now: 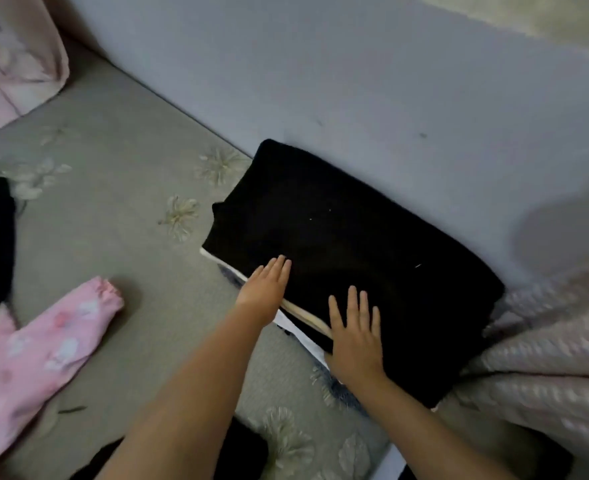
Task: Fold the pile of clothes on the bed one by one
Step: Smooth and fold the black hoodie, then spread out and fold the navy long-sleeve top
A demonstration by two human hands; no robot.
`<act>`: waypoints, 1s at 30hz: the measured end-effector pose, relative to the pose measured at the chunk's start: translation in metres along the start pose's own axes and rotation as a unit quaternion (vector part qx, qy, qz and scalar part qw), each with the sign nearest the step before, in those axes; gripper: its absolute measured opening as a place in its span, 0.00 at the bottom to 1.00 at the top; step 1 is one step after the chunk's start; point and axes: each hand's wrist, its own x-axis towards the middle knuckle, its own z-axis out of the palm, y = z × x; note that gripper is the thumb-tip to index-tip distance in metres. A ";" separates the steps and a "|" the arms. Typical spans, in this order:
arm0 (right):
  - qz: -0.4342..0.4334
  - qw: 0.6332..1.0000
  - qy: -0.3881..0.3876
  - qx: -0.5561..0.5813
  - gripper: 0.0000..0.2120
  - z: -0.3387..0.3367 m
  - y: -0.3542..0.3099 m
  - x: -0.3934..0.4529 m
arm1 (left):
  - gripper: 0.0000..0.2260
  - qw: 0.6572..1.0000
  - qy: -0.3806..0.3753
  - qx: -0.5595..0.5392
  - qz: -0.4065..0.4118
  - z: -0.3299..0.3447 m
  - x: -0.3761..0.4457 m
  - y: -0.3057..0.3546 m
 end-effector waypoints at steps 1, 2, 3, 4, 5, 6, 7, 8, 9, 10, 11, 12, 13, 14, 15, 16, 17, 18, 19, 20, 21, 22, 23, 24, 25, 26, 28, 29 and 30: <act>-0.002 1.000 0.013 -0.005 0.43 0.006 -0.001 0.002 | 0.34 1.000 0.008 -0.017 -0.008 0.010 0.003 0.000; -0.009 0.999 0.032 -0.014 0.44 0.009 -0.001 0.004 | 0.33 0.999 0.015 -0.028 -0.012 0.016 0.006 0.001; -0.014 0.998 0.055 -0.029 0.46 0.013 -0.001 0.006 | 0.33 0.999 0.021 -0.033 -0.015 0.021 0.010 0.002; -0.016 0.996 0.080 -0.040 0.47 0.015 0.000 0.007 | 0.32 0.999 0.028 -0.032 -0.021 0.025 0.013 0.004; -0.021 0.994 0.093 -0.051 0.47 0.016 0.001 0.009 | 0.32 0.999 0.032 -0.026 -0.031 0.030 0.015 0.006; -0.020 0.994 0.085 -0.059 0.47 0.019 0.002 0.008 | 0.32 0.998 0.033 -0.017 -0.043 0.034 0.015 0.010; -0.022 0.995 0.074 -0.061 0.47 0.023 0.003 0.007 | 0.32 0.998 0.036 -0.006 -0.058 0.040 0.012 0.014; -0.031 0.996 0.069 -0.053 0.48 0.027 0.005 0.008 | 0.32 0.996 0.041 0.002 -0.078 0.045 0.009 0.017; -0.034 0.997 0.057 -0.038 0.48 0.030 0.006 0.008 | 0.32 0.994 0.045 0.001 -0.097 0.049 0.002 0.020; -0.031 0.998 0.044 -0.031 0.47 0.030 0.007 0.009 | 0.32 0.992 0.049 -0.009 -0.112 0.052 -0.007 0.022; -0.032 0.998 0.039 -0.032 0.47 0.027 0.008 0.009 | 0.31 0.991 0.051 -0.021 -0.120 0.054 -0.017 0.023; -0.036 0.998 0.040 -0.032 0.45 0.022 0.007 0.007 | 0.30 0.990 0.053 -0.031 -0.124 0.055 -0.029 0.023; -0.054 0.997 0.047 -0.023 0.43 0.015 0.003 0.004 | 0.28 0.989 0.056 -0.045 -0.129 0.058 -0.043 0.022; -0.089 0.994 0.056 -0.011 0.41 0.009 -0.004 -0.001 | 0.27 0.986 0.059 -0.065 -0.142 0.060 -0.058 0.019; -0.139 0.988 0.064 0.002 0.37 0.005 -0.013 -0.007 | 0.26 0.981 0.059 -0.090 -0.164 0.064 -0.075 0.016; -0.195 0.978 0.067 0.009 0.34 0.003 -0.024 -0.012 | 0.26 0.974 0.056 -0.112 -0.191 0.068 -0.094 0.012; -0.242 0.968 0.059 0.007 0.31 0.002 -0.038 -0.017 | 0.26 0.965 0.053 -0.131 -0.221 0.073 -0.115 0.008; -0.278 0.959 0.046 0.000 0.29 0.002 -0.054 -0.023 | 0.26 0.955 0.049 -0.147 -0.252 0.079 -0.139 0.005; -0.310 0.950 0.034 0.001 0.28 0.002 -0.071 -0.031 | 0.26 0.944 0.043 -0.160 -0.284 0.086 -0.165 0.003; -0.346 0.938 0.030 0.008 0.27 0.002 -0.090 -0.040 | 0.25 0.933 0.038 -0.171 -0.315 0.096 -0.192 0.001; -0.389 0.920 0.041 0.020 0.25 0.003 -0.107 -0.050 | 0.24 0.921 0.036 -0.181 -0.344 0.107 -0.220 -0.001; -0.428 0.901 0.058 0.036 0.23 0.005 -0.125 -0.061 | 0.23 0.908 0.032 -0.192 -0.372 0.119 -0.250 -0.002; -0.452 0.888 0.064 0.056 0.22 0.009 -0.141 -0.073 | 0.22 0.894 0.026 -0.203 -0.399 0.132 -0.279 -0.002; -0.474 0.875 0.063 0.072 0.20 0.013 -0.156 -0.085 | 0.21 0.880 0.018 -0.212 -0.426 0.147 -0.308 -0.001; -0.498 0.863 0.057 0.069 0.19 0.019 -0.171 -0.096 | 0.20 0.863 0.010 -0.221 -0.454 0.162 -0.336 0.002; -0.520 0.851 0.055 0.052 0.18 0.025 -0.185 -0.108 | 0.19 0.845 0.003 -0.232 -0.482 0.178 -0.364 0.006; -0.547 0.836 0.019 -0.015 0.15 0.042 -0.211 -0.130 | 0.19 0.810 -0.008 -0.250 -0.531 0.210 -0.412 0.015; -0.551 0.833 -0.002 -0.051 0.14 0.055 -0.222 -0.139 | 0.19 0.795 -0.016 -0.256 -0.549 0.226 -0.433 0.020; -0.545 0.835 -0.012 -0.075 0.14 0.067 -0.233 -0.149 | 0.19 0.783 -0.019 -0.262 -0.564 0.243 -0.452 0.024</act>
